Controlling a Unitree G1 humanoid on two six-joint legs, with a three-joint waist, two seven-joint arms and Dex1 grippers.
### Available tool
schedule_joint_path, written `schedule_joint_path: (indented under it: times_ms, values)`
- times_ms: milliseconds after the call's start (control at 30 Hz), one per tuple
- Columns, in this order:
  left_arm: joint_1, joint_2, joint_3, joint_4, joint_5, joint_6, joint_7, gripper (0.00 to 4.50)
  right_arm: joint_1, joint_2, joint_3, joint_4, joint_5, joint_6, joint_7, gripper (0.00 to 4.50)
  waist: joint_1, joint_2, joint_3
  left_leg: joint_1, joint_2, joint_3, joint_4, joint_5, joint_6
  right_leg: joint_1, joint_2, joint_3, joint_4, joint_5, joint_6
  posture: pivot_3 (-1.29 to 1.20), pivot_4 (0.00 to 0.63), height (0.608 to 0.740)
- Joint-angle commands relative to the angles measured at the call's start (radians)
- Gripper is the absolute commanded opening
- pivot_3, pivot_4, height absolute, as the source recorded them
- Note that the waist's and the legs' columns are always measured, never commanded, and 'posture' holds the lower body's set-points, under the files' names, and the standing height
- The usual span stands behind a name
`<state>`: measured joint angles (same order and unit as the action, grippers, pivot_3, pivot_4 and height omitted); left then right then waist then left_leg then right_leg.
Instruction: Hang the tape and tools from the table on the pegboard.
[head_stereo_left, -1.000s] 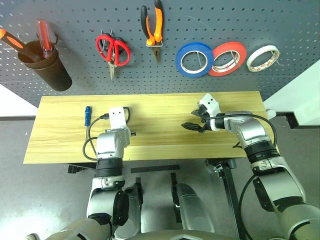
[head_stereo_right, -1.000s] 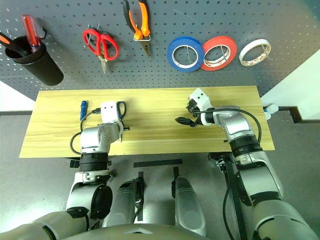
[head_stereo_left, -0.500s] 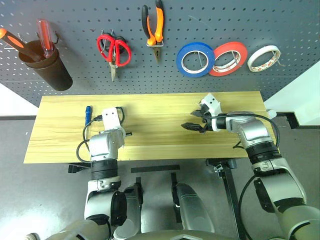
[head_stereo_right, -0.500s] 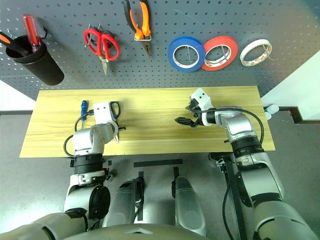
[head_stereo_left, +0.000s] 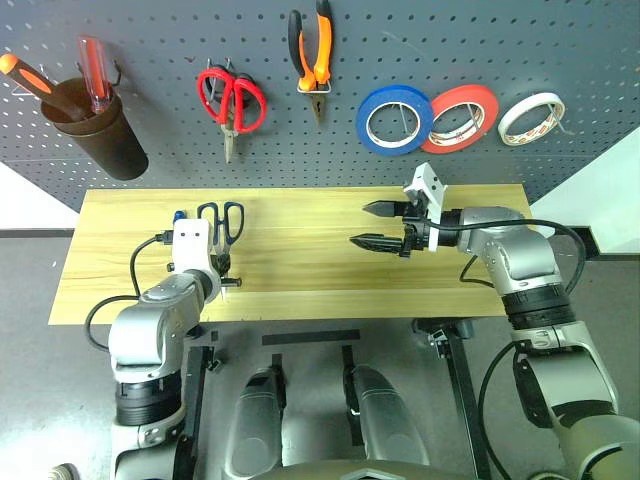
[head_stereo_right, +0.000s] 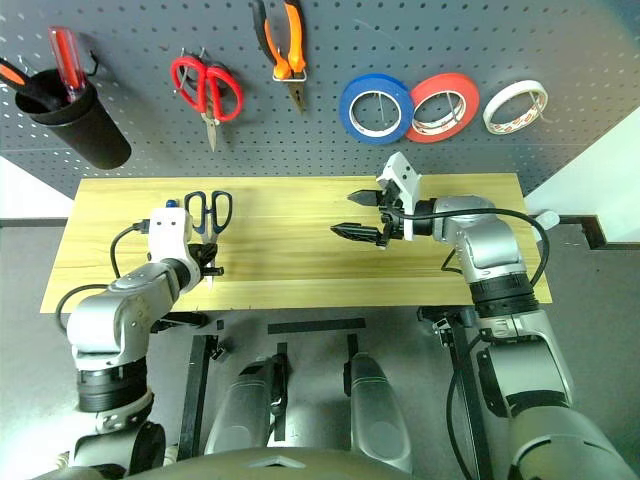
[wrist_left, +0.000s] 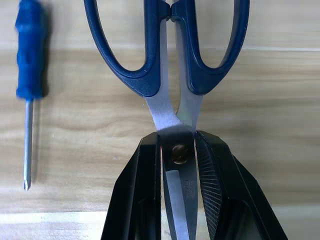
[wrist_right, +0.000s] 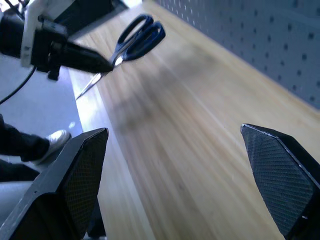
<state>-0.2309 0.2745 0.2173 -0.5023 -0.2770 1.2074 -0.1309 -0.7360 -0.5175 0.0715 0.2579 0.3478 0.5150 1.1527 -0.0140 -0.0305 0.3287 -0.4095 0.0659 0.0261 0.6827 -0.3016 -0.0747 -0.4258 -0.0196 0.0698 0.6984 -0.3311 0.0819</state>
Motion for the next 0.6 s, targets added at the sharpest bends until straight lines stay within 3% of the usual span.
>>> schedule_joint_path:
  times_ms: [33,367,600]
  values:
    - [0.064,0.043,0.049,-0.111,-0.051,-0.046,-0.075,0.69,-0.038,-0.019,-0.027,-0.067,0.055,0.01,0.047,4.5,0.002,0.0,-0.004,0.0,0.0,0.0,0.0,0.0,0.0,0.0,0.0,0.0,0.0,0.0,0.0,0.12,0.187,0.74]
    - [0.153,0.092,0.168,-0.184,-0.168,-0.242,-0.219,0.69,-0.118,-0.042,-0.094,-0.09,0.152,0.017,0.106,4.5,0.027,-0.005,-0.073,-0.001,-0.003,-0.001,0.0,0.001,-0.001,0.0,0.001,-0.001,-0.001,0.0,0.0,0.14,0.117,0.74]
    - [0.079,0.109,0.156,-0.187,-0.219,-0.307,-0.224,0.69,-0.187,-0.052,-0.125,-0.073,0.185,0.024,0.102,4.5,0.03,-0.006,-0.114,-0.001,-0.003,0.0,0.0,0.001,-0.001,0.001,0.002,-0.001,-0.001,0.0,0.0,0.14,0.09,0.74]
